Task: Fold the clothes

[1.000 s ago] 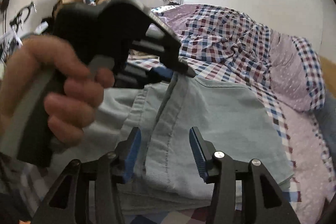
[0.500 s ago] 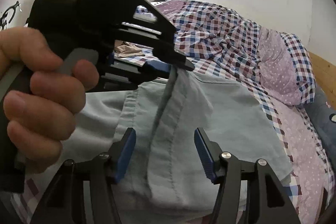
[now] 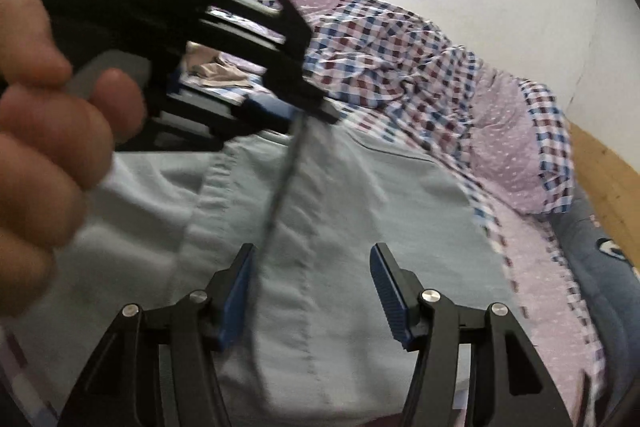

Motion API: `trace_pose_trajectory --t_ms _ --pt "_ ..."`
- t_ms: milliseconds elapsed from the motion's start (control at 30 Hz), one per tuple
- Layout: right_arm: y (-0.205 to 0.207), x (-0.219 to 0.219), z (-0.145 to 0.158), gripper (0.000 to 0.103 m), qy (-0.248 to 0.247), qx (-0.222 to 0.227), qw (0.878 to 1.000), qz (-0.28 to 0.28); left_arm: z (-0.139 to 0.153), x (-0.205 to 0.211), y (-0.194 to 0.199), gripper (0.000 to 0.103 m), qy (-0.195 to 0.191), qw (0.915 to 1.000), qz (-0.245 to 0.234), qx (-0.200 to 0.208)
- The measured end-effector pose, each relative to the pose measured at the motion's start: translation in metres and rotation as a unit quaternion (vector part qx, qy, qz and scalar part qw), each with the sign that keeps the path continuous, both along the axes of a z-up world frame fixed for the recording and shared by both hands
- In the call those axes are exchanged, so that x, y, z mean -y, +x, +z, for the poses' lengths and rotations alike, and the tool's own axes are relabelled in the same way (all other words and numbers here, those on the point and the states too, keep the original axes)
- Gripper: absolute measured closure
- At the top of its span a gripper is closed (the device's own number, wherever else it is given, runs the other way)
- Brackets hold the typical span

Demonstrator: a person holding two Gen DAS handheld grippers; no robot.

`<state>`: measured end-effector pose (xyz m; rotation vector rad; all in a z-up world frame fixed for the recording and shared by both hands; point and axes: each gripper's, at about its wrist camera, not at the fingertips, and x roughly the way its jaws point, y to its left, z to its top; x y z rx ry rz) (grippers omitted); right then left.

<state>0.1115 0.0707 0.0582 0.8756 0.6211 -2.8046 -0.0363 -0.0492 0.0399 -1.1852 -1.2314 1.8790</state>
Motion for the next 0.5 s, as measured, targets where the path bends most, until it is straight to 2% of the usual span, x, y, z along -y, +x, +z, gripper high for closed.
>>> trace_pose_trajectory --t_ms 233,367,500 --pt "0.021 -0.01 0.002 0.042 0.062 -0.038 0.997 0.021 -0.002 0.003 -0.002 0.097 -0.007 0.9999 0.01 0.001" --pt "0.03 -0.007 -0.008 0.043 0.112 -0.028 0.992 0.042 -0.003 0.003 -0.004 0.097 -0.015 0.9998 0.016 0.0" --pt "0.035 -0.014 -0.007 0.045 0.104 -0.037 0.993 0.043 -0.004 0.003 -0.005 0.097 -0.022 0.9995 0.021 -0.001"
